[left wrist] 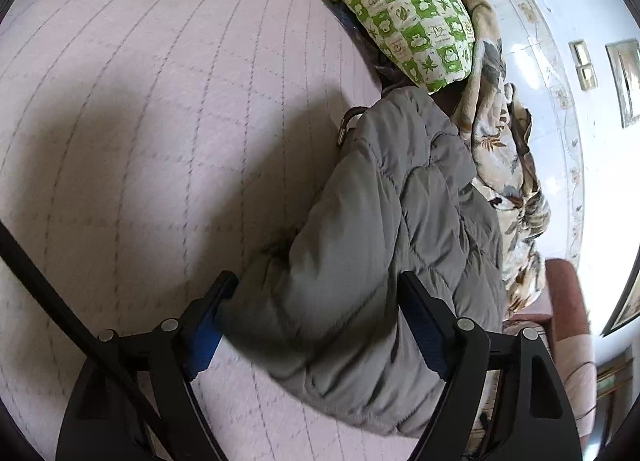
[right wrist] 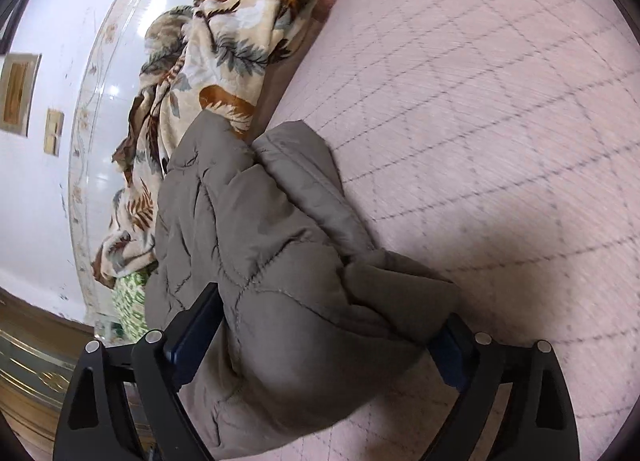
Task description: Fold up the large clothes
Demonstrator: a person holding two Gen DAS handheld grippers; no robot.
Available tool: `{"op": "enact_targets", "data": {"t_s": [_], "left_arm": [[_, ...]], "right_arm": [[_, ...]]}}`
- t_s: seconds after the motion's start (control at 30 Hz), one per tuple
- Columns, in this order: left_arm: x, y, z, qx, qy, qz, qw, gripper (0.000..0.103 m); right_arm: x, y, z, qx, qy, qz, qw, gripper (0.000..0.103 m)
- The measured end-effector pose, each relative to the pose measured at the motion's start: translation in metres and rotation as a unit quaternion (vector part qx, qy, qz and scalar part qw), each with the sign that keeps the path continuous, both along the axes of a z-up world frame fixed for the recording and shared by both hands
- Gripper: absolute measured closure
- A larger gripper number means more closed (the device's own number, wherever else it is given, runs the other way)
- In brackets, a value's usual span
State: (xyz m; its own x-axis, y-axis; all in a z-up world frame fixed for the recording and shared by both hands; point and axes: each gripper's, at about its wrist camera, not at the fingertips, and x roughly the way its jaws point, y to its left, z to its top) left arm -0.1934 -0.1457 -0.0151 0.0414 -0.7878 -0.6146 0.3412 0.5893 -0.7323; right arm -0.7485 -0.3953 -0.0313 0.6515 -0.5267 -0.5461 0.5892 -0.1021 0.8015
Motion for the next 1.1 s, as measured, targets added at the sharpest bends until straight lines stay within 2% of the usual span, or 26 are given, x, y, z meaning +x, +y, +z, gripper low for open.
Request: {"op": "enact_targets", "data": {"t_s": [0.07,0.1,0.17,0.23,0.27,0.33,0.4,0.5,0.57,0.63,0.83,1.1], "left_arm": [[-0.001,-0.003,0.005,-0.001,-0.018,-0.003,0.9998,0.024],[-0.001,-0.004,0.008,-0.002,-0.029,-0.007,0.9996,0.030],[-0.004,-0.009,0.017,0.003,-0.057,-0.022,0.9981,0.041],[-0.008,-0.014,0.027,0.008,-0.092,-0.039,0.9950,0.056],[-0.012,-0.017,0.032,0.017,-0.114,-0.045,0.9923,0.058],[-0.019,-0.023,0.041,0.036,-0.153,-0.056,0.9859,0.063],[-0.024,-0.025,0.048,0.040,-0.176,-0.058,0.9818,0.065],[-0.030,-0.026,0.062,0.035,-0.214,-0.062,0.9743,0.067],[-0.036,-0.026,0.075,0.030,-0.249,-0.065,0.9658,0.068],[-0.039,-0.025,0.084,0.022,-0.267,-0.064,0.9614,0.068],[-0.044,-0.017,0.106,-0.001,-0.285,-0.066,0.9563,0.068],[-0.058,0.010,0.116,0.019,-0.279,-0.080,0.9567,0.068]], "right_arm": [[0.002,0.000,0.002,-0.005,0.007,0.000,1.000,0.026],[0.002,0.000,0.003,-0.007,0.007,0.001,1.000,0.030],[0.003,0.000,0.010,-0.017,0.017,0.010,1.000,0.046],[0.009,0.002,0.021,-0.037,0.036,0.019,0.998,0.053],[0.012,0.003,0.027,-0.048,0.054,0.026,0.997,0.057],[0.018,0.006,0.037,-0.068,0.076,0.035,0.994,0.061],[0.021,0.008,0.045,-0.086,0.090,0.040,0.991,0.063],[0.024,0.011,0.057,-0.107,0.098,0.047,0.988,0.067],[0.027,0.014,0.067,-0.128,0.109,0.053,0.984,0.069],[0.029,0.017,0.077,-0.144,0.114,0.056,0.981,0.069],[0.031,0.027,0.103,-0.178,0.117,0.063,0.975,0.070],[0.016,0.055,0.120,-0.180,0.104,0.081,0.975,0.071]]}}
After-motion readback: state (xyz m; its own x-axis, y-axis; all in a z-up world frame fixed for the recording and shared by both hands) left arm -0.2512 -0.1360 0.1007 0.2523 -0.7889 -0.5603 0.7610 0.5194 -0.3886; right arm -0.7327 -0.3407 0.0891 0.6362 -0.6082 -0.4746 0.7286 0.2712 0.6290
